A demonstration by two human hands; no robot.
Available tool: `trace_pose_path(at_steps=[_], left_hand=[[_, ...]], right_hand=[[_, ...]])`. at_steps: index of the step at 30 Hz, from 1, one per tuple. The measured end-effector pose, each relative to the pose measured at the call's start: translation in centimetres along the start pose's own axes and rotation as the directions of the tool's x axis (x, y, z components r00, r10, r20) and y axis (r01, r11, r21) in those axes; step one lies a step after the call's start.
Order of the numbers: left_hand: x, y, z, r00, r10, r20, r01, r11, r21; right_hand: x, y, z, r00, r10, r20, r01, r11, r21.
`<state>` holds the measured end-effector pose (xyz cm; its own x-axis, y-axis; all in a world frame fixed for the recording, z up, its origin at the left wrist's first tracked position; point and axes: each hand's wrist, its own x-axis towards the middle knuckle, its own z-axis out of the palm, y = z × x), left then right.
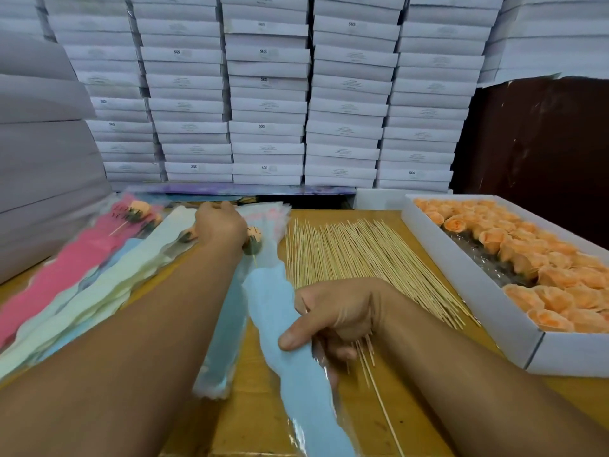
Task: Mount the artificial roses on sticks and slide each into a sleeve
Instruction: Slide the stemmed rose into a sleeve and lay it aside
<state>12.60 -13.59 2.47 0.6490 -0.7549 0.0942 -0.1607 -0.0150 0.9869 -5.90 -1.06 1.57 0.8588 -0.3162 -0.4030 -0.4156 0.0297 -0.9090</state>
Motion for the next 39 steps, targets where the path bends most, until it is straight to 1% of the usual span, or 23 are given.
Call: trace_pose_path(at_steps=[2, 5, 7, 9, 12, 13, 16, 17, 18, 19, 21, 23, 24, 26, 27, 28, 32, 36, 39], left_hand=[[0.3, 0.2, 0.1, 1.0, -0.001, -0.014, 0.002, 0.999, 0.036], [0.7, 0.4, 0.2, 1.0, 0.003, 0.011, -0.004, 0.999, 0.032], [1.1, 1.0, 0.0, 1.0, 0.027, 0.008, -0.028, 0.996, 0.079], [1.5, 1.9, -0.3, 0.995, 0.023, 0.098, -0.034, 0.993, 0.116], [1.1, 3.3, -1.8, 0.963, -0.073, 0.261, 0.046, 0.993, 0.107], [0.8, 3.6, -2.4, 0.95, -0.078, 0.301, 0.042, 0.991, 0.125], [-0.9, 3.8, -4.7, 0.908, -0.035, 0.417, -0.035, 0.987, 0.16], [-1.7, 3.5, -5.6, 0.88, -0.047, 0.472, -0.022, 0.99, 0.139], [-2.6, 3.0, -6.5, 0.837, -0.077, 0.541, 0.019, 0.994, 0.112], [-3.6, 2.5, -7.5, 0.78, -0.11, 0.616, 0.064, 0.993, 0.096], [-6.0, 1.7, -9.2, 0.644, -0.165, 0.747, 0.12, 0.986, 0.115], [-8.5, 1.2, -10.6, 0.531, -0.186, 0.826, 0.11, 0.982, 0.151], [-9.7, 1.0, -11.0, 0.489, -0.181, 0.853, 0.1, 0.983, 0.151], [-11.5, 0.7, -11.4, 0.439, -0.163, 0.884, 0.091, 0.986, 0.136], [-12.0, 0.4, -11.3, 0.429, -0.149, 0.891, 0.091, 0.988, 0.121], [-12.3, 0.1, -11.1, 0.434, -0.141, 0.89, 0.097, 0.989, 0.109], [-12.4, -0.5, -10.6, 0.501, -0.134, 0.855, 0.149, 0.986, 0.068], [-11.7, -1.1, -10.3, 0.544, -0.143, 0.827, 0.163, 0.985, 0.063], [-10.2, -1.3, -10.2, 0.599, -0.145, 0.788, 0.152, 0.986, 0.065]], right_hand=[[0.3, 0.3, -0.1, 0.997, 0.007, -0.075, -0.006, 1.0, 0.015], [0.2, 0.4, -0.2, 0.993, -0.019, -0.115, 0.024, 0.999, 0.044], [0.2, 0.3, -0.4, 0.987, -0.033, -0.158, 0.042, 0.998, 0.053], [0.0, 0.4, -0.6, 0.972, -0.065, -0.224, 0.078, 0.996, 0.049], [-0.4, 0.4, -1.0, 0.949, -0.083, -0.305, 0.122, 0.986, 0.111], [-0.5, 0.4, -1.1, 0.936, -0.087, -0.341, 0.139, 0.982, 0.129], [-0.4, 0.5, -1.3, 0.887, -0.09, -0.453, 0.179, 0.971, 0.158], [-0.3, 0.5, -1.4, 0.867, -0.095, -0.489, 0.2, 0.965, 0.167], [-0.2, 0.5, -1.5, 0.848, -0.096, -0.522, 0.217, 0.96, 0.175], [-0.1, 0.5, -1.5, 0.83, -0.1, -0.549, 0.235, 0.955, 0.181], [0.1, 0.4, -1.5, 0.801, -0.106, -0.589, 0.267, 0.944, 0.193], [0.3, 0.3, -1.5, 0.774, -0.111, -0.623, 0.289, 0.938, 0.193], [0.4, 0.3, -1.5, 0.761, -0.112, -0.639, 0.297, 0.936, 0.189], [0.5, 0.3, -1.7, 0.739, -0.111, -0.664, 0.311, 0.931, 0.191], [0.5, 0.4, -1.8, 0.73, -0.107, -0.675, 0.318, 0.928, 0.196], [0.5, 0.4, -1.8, 0.722, -0.104, -0.684, 0.324, 0.925, 0.201], [0.5, 0.6, -2.1, 0.713, -0.113, -0.692, 0.343, 0.917, 0.204], [0.4, 0.7, -2.3, 0.719, -0.109, -0.687, 0.327, 0.924, 0.196], [0.2, 0.8, -2.5, 0.73, -0.082, -0.678, 0.31, 0.924, 0.222]])
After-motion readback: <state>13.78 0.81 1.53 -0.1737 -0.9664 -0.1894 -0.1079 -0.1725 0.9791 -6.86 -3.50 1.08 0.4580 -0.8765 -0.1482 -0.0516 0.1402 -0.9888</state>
